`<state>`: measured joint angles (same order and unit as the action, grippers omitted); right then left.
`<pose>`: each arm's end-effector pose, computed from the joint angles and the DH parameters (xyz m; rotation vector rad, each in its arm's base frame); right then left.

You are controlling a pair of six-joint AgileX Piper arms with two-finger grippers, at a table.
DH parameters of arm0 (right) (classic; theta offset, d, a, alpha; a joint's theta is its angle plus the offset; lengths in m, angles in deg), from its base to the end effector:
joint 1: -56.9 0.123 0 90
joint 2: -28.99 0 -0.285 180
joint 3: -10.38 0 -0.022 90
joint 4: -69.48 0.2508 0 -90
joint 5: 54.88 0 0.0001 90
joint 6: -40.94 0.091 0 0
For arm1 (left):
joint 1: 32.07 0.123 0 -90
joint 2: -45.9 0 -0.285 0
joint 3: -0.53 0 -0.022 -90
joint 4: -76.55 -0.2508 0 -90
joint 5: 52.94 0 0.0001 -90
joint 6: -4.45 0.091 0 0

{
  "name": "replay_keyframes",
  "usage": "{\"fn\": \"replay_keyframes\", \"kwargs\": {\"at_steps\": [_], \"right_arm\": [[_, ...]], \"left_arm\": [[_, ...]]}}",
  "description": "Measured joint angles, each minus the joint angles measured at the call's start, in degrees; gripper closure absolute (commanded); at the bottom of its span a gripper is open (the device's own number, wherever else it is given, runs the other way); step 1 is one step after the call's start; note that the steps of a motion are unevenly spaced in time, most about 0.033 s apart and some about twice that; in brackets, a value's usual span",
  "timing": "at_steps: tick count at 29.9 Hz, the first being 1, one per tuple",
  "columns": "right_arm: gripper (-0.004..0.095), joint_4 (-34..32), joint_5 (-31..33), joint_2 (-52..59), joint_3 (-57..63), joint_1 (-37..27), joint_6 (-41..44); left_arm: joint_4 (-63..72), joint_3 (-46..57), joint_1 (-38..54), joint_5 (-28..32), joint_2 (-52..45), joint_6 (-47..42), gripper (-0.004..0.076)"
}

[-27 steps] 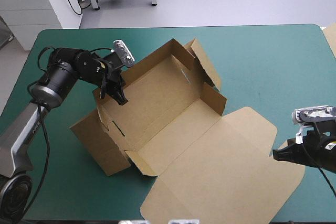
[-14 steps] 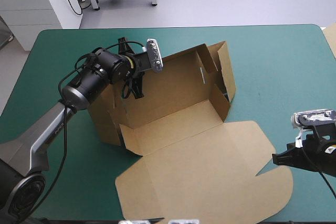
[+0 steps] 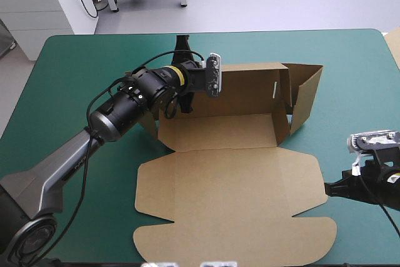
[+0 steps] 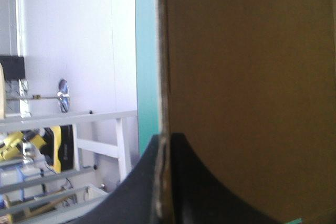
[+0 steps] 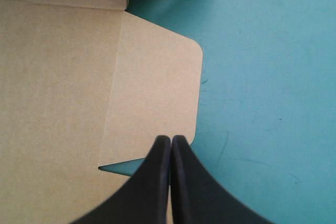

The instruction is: Fold the box

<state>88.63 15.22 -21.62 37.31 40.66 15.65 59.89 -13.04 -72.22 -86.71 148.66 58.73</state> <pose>0.1105 -0.0029 0.3466 -0.1684 2.4887 0.1522 0.3072 -0.2402 0.3790 1.6884 1.3360 0.4578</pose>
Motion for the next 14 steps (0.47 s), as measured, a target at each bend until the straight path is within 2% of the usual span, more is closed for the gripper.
{"fn": "replay_keyframes", "kwargs": {"at_steps": [3,9,12,14], "right_arm": [[0.0923,0.0,-0.1,0.0,0.0,0.0,0.2],[0.0923,0.0,-0.1,0.0,0.0,0.0,0.5],[0.0923,0.0,-0.1,0.0,0.0,0.0,0.6],[0.0923,0.0,-0.1,0.0,0.0,0.0,0.6]], "left_arm": [[0.0,0.0,-2.0,0.6,0.1,3.5,0.0731],[-0.4,0.0,-5.5,1.8,1.9,4.9,0.0731],[-3.4,0.0,-7.1,3.6,3.7,3.2,0.0731],[-7.5,0.3,-8.0,5.4,4.4,-0.9,0.0731]]}}
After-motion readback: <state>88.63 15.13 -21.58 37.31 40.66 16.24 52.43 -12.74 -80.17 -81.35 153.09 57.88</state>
